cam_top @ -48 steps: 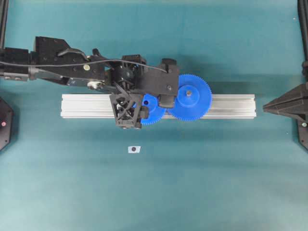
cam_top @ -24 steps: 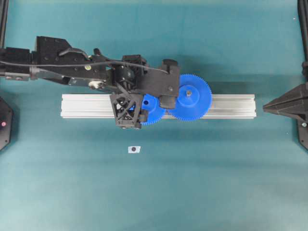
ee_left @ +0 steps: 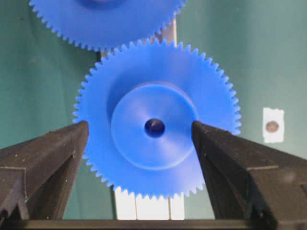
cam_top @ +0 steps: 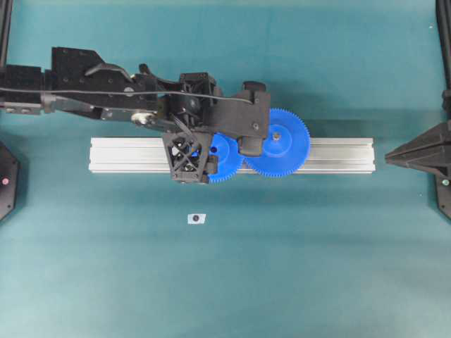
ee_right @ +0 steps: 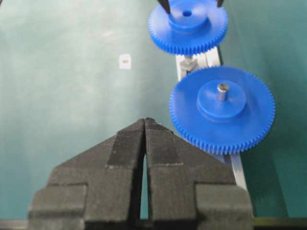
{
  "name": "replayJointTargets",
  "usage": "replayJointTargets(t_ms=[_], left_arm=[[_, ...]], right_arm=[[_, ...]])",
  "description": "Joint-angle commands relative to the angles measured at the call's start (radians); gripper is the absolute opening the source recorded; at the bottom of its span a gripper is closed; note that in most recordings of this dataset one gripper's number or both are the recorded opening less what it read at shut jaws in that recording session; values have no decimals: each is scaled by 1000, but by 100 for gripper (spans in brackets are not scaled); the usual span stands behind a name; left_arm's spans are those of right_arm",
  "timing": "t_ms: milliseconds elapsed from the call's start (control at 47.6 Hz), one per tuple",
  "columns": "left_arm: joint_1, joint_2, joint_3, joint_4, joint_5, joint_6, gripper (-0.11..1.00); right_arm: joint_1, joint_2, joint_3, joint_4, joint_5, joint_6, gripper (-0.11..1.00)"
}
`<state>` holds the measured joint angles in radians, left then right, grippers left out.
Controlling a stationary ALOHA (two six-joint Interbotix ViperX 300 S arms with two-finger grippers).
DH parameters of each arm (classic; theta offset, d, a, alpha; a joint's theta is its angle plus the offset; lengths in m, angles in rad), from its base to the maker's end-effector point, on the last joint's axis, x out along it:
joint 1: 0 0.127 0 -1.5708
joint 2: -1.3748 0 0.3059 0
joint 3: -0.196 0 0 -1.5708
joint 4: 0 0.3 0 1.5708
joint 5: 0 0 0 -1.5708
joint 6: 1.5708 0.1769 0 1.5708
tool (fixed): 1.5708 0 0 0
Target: Find the location of the shaft and insert the small gear.
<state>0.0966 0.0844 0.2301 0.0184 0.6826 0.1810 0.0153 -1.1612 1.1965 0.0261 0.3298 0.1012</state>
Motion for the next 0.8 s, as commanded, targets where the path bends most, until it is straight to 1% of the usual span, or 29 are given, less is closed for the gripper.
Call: replayJointTargets(t_ms=[0,189,357,505,778], left_arm=[[15,-63,-9,2,-3,2,87],[51,-89,35,2,-14,2,87],[54,-69,63,3,-20,-6,87],[51,-51,63,3,-20,-17,87],[52,-32,72,2,-20,-17,87]], right_arm=[[-2,9,-15,2,-8,9,3],[-2,9,-17,2,-8,9,3],[-2,9,-17,2,-9,9,3],[-2,8,-15,2,-11,9,3],[-2,9,-14,2,-11,9,3]])
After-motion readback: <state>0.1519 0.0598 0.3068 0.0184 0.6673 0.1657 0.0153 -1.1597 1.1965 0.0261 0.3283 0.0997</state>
